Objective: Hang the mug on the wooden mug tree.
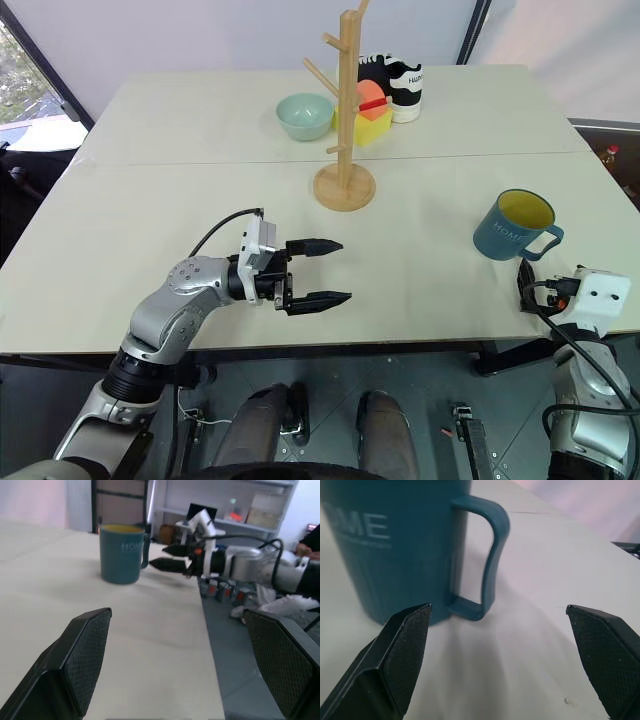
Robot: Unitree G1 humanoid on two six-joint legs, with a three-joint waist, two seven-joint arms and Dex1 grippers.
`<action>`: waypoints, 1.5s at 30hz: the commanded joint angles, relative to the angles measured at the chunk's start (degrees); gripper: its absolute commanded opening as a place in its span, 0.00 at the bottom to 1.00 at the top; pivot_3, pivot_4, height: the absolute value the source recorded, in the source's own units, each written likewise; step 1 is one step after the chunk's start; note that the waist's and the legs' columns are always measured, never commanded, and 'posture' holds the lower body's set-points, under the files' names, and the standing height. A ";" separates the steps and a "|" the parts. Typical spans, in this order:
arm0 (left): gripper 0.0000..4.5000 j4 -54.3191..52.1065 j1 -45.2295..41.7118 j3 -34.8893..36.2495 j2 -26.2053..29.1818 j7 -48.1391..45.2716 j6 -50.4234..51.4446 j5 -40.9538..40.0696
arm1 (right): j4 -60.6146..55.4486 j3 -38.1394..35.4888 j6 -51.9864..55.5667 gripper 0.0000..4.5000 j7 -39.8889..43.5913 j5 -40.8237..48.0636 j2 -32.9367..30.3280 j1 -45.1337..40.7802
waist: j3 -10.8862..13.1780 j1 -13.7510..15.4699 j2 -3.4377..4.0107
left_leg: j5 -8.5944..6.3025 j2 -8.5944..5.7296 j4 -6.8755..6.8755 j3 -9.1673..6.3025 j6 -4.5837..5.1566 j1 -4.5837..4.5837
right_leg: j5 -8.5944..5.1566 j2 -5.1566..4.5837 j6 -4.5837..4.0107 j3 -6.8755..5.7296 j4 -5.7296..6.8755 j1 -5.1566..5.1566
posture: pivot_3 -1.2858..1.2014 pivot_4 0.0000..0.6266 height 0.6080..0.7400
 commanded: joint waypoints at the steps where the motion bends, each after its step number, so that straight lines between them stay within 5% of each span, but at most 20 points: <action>1: 1.00 -2.41 -0.26 -0.42 -0.10 0.22 -0.01 -0.82 | 1.63 -1.44 -1.30 0.99 -0.72 -0.62 -1.84 -1.90 | -0.01 -0.04 0.01 | -0.01 0.01 0.05 -0.01 0.01 0.00 | 0.01 0.01 0.01 0.00 0.01 0.02 | 0.52 0.24 0.96; 19: 1.00 -3.47 -0.71 -0.10 -0.53 1.43 -0.46 -0.73 | 16.24 0.66 -4.50 0.99 -1.02 -3.69 -4.81 -12.25 | -0.01 -0.29 0.02 | -0.05 0.03 0.25 -0.06 0.08 0.00 | 0.09 0.01 0.04 0.02 0.01 0.12 | 0.52 0.24 0.96; 22: 1.00 -3.68 -0.55 0.24 -0.43 1.73 -0.56 -0.70 | 17.24 1.59 -4.50 0.81 0.66 -3.05 -4.76 -13.20 | -0.01 -0.33 0.02 | -0.05 0.03 0.25 -0.05 0.08 0.00 | 0.09 0.01 0.04 0.01 0.01 0.12 | 0.52 0.24 0.96; 29: 1.00 -3.70 -0.38 0.41 -0.16 2.41 -0.94 -0.35 | 17.05 2.21 -4.29 0.01 4.13 -1.52 -4.21 -13.38 | -0.01 -0.39 0.02 | -0.06 0.03 0.28 -0.06 0.09 0.00 | 0.10 0.01 0.07 0.01 0.01 0.14 | 0.52 0.24 0.96; 39: 1.00 0.85 -0.83 4.53 0.86 4.68 -4.95 1.18 | 2.88 8.63 -4.27 0.01 10.32 -3.67 -7.77 -11.96 | 0.01 -1.30 0.10 | -0.06 0.04 0.27 -0.06 0.10 0.00 | 0.10 -0.01 0.07 0.02 0.01 0.13 | 0.52 0.24 0.96; 45: 1.00 7.30 -5.16 13.97 4.11 6.15 -9.05 -0.44 | -7.57 19.88 0.32 0.01 21.06 -3.87 -14.70 -24.26 | 0.05 -1.48 0.07 | -0.06 0.07 0.29 -0.11 0.09 -0.01 | 0.32 0.05 0.00 0.02 0.04 -0.10 | 0.52 0.24 0.96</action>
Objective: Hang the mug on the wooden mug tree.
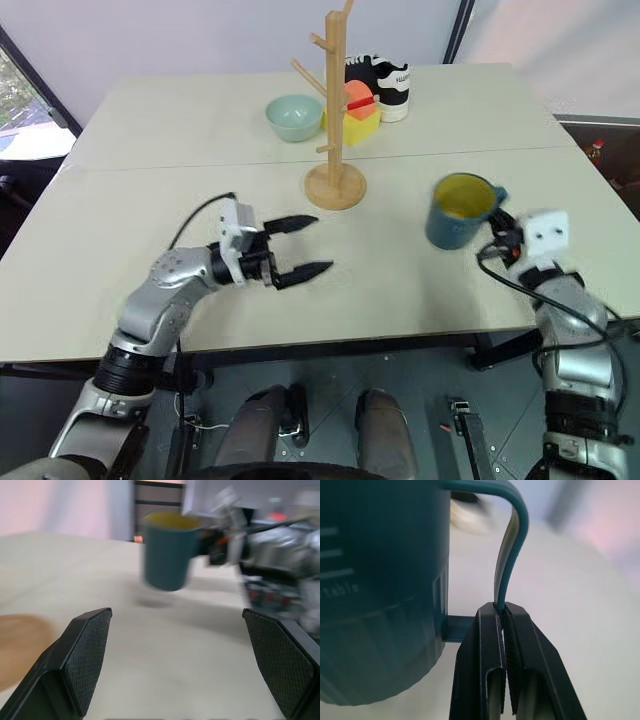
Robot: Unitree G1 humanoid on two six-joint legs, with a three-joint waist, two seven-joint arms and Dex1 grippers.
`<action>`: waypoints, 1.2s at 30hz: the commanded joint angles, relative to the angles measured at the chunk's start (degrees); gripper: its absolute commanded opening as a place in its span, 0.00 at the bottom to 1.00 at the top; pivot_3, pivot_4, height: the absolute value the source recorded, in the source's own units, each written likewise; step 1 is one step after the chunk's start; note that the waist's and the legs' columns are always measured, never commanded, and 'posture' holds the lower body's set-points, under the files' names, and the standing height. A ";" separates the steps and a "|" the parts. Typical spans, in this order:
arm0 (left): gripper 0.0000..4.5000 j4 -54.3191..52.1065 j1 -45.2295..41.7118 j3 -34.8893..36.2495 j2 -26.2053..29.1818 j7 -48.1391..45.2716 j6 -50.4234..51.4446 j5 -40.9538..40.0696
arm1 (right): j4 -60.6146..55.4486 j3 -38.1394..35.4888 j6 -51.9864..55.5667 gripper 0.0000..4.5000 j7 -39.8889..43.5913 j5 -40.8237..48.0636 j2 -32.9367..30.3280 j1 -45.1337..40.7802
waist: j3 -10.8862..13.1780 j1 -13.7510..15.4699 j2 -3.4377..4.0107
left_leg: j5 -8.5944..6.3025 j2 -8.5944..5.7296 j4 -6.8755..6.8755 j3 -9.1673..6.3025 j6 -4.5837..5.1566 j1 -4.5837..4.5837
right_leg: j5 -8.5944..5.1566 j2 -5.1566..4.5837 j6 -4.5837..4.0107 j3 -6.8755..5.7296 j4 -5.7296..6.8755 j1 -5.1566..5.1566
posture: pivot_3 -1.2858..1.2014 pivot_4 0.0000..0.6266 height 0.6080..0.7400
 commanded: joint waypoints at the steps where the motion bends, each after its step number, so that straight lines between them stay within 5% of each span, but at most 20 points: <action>1: 1.00 0.48 -2.82 4.91 1.55 -0.33 -2.33 -2.06 | -1.82 3.61 1.55 0.01 4.37 0.37 -1.64 -8.13 | 0.00 0.27 -0.03 | 0.00 0.00 0.02 -0.06 0.00 0.01 | 0.00 0.01 -0.01 -0.07 0.00 -0.01 | 0.52 0.24 0.96; 12: 1.00 -4.34 -3.26 9.13 4.18 0.51 1.83 -7.70 | 32.48 10.90 -7.49 0.01 16.46 -2.86 1.62 -36.24 | 0.05 0.48 -0.13 | 0.13 -0.17 0.21 0.21 0.16 -0.53 | 0.22 -0.01 0.40 -0.05 -0.10 -0.34 | 0.52 0.24 0.96; 36: 1.00 -6.76 -1.89 10.94 5.36 3.34 2.19 -8.45 | 63.19 12.98 -17.87 0.01 18.95 -10.58 8.85 -55.68 | 0.06 0.09 -0.11 | 0.22 -0.06 0.14 0.29 -0.01 -0.39 | 0.25 0.14 0.43 0.05 0.06 -0.40 | 0.52 0.24 0.96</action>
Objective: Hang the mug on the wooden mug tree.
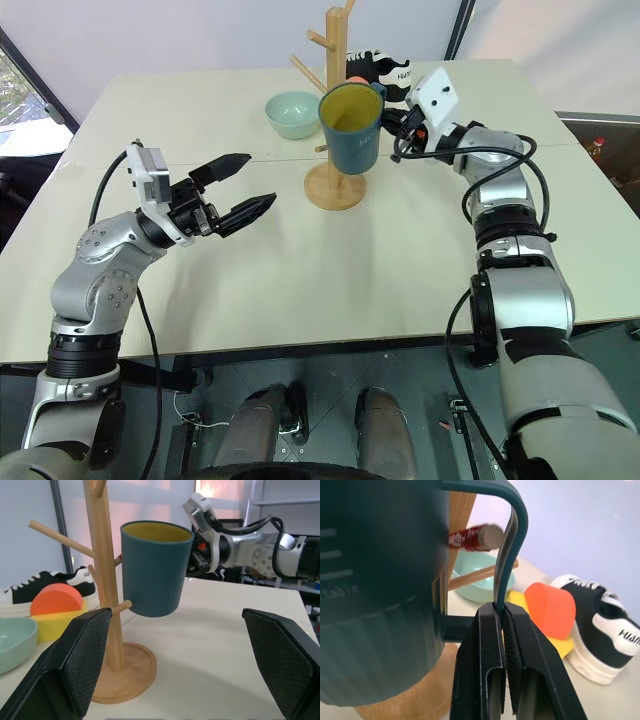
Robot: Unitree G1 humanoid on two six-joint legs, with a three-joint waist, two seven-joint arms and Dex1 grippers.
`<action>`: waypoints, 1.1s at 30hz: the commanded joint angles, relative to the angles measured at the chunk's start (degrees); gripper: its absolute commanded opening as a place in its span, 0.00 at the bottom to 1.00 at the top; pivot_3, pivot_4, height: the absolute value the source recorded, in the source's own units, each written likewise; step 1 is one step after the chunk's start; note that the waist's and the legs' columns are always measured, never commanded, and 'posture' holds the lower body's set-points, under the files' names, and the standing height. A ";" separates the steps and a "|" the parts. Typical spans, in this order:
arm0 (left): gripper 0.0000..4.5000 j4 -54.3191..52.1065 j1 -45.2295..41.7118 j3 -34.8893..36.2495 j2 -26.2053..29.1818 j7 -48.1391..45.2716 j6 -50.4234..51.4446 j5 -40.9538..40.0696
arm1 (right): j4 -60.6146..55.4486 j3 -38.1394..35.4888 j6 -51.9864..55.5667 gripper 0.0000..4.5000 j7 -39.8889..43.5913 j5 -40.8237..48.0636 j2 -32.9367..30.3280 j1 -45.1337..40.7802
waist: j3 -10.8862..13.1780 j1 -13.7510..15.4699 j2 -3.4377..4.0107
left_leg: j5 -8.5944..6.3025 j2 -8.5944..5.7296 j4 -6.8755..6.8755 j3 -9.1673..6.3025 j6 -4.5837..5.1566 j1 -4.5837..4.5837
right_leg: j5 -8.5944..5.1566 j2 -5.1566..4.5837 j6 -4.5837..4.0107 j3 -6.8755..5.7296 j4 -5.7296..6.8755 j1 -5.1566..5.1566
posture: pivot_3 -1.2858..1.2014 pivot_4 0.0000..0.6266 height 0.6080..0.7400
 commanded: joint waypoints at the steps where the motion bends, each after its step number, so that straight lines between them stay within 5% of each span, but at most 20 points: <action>1: 1.00 -2.42 -0.26 1.60 0.64 0.42 -0.82 -0.92 | 0.83 -0.35 -1.83 0.01 -0.65 -0.93 0.00 -3.07 | 0.00 0.03 0.00 | 0.00 0.00 0.00 0.00 -0.01 0.00 | 0.00 0.00 0.00 0.00 0.00 0.00 | 0.52 0.24 0.96; 6: 1.00 -2.52 -0.12 1.60 0.72 0.73 -1.04 -0.83 | 1.93 -0.55 -2.18 0.01 -0.65 -1.83 0.26 -3.56 | 0.00 0.01 0.00 | 0.01 0.00 0.00 0.01 -0.02 0.00 | 0.00 0.00 0.00 0.01 0.00 0.00 | 0.52 0.24 0.96; 12: 1.00 -2.45 -0.15 1.57 0.72 1.22 -1.42 -0.53 | 1.91 -1.24 -3.25 0.63 -3.22 -2.79 -1.09 -4.10 | 0.00 -0.06 0.00 | 0.01 0.00 0.00 0.02 -0.04 0.02 | 0.00 0.00 0.00 0.02 0.02 0.00 | 0.52 0.24 0.96; 21: 1.00 2.51 2.45 3.71 -0.17 8.67 -4.39 4.68 | -5.65 -8.34 -2.63 0.63 -8.29 2.58 -7.22 4.31 | -0.01 0.32 0.00 | -0.05 -0.01 -0.02 0.05 -0.15 0.04 | 0.00 -0.05 0.00 0.04 0.02 0.01 | 0.52 0.24 0.96; 26: 1.00 8.31 7.04 7.90 -3.07 15.59 -7.37 6.83 | -21.10 -14.36 4.80 0.63 -8.03 10.94 -5.44 20.45 | -0.03 0.15 -0.02 | -0.01 0.01 -0.04 0.06 -0.06 0.18 | 0.00 -0.15 0.00 0.04 0.01 0.17 | 0.52 0.24 0.96; 33: 1.00 14.35 14.09 10.17 -4.86 22.37 -12.01 11.56 | -40.00 -13.61 13.50 0.63 -8.13 16.69 1.20 40.73 | -0.04 0.01 0.00 | -0.22 0.05 -0.08 0.06 0.10 0.24 | 0.03 -0.21 -0.04 0.07 0.15 0.07 | 0.52 0.24 0.96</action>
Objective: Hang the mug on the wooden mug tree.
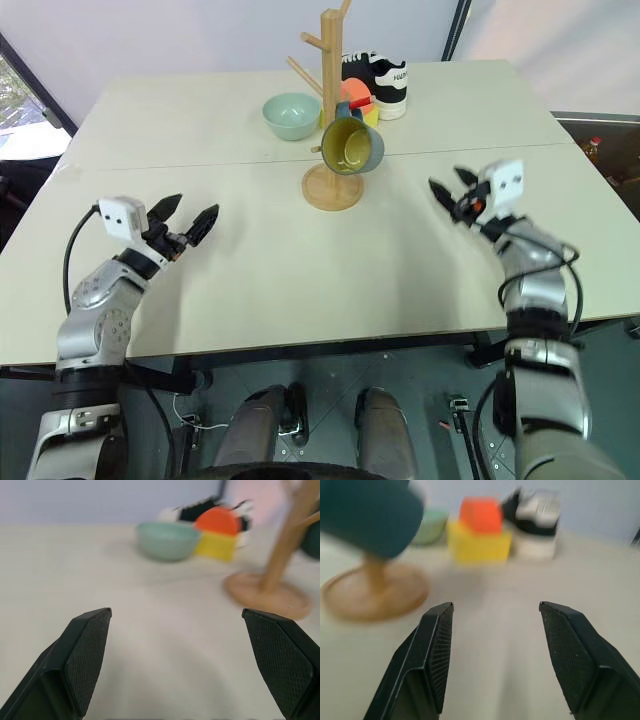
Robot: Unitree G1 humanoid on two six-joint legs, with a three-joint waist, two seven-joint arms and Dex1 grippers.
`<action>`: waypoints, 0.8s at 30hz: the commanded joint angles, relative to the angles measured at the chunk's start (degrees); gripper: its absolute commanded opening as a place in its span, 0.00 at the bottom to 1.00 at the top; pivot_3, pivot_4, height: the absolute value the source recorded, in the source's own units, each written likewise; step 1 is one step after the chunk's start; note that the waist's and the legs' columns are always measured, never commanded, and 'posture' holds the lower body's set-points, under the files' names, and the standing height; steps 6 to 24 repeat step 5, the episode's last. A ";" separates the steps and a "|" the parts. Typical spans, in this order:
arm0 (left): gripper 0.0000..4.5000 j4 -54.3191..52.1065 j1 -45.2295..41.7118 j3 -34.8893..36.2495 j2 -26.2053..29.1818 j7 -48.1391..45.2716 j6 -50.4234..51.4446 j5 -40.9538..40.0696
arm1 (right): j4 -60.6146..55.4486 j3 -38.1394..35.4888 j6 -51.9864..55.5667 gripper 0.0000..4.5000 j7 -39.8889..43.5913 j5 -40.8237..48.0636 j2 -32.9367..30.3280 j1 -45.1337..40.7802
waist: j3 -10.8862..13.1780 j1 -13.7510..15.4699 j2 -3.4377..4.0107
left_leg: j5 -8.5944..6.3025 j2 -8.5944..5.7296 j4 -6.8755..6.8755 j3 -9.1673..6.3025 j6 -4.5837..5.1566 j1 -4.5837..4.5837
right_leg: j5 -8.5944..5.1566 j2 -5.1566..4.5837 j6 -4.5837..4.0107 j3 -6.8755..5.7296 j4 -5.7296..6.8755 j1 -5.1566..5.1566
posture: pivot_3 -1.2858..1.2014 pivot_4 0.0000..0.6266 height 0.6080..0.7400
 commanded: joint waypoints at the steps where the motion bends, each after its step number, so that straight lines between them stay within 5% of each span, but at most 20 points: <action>1: 1.00 0.72 2.22 1.50 -0.40 2.13 -3.24 2.05 | -10.06 0.76 3.05 0.63 0.19 3.40 2.18 2.93 | 0.00 -0.04 0.00 | 0.00 0.01 0.01 0.00 -0.01 0.01 | 0.01 0.00 -0.03 0.00 0.01 0.01 | 0.52 0.24 0.96; 24: 1.00 0.61 4.26 2.08 -0.64 2.86 -4.04 1.79 | -13.59 2.94 5.58 0.63 0.29 3.38 4.14 5.47 | 0.00 0.05 0.00 | 0.02 0.05 0.03 0.00 -0.04 0.03 | 0.03 -0.06 -0.39 0.01 -0.08 -0.22 | 0.52 0.24 0.96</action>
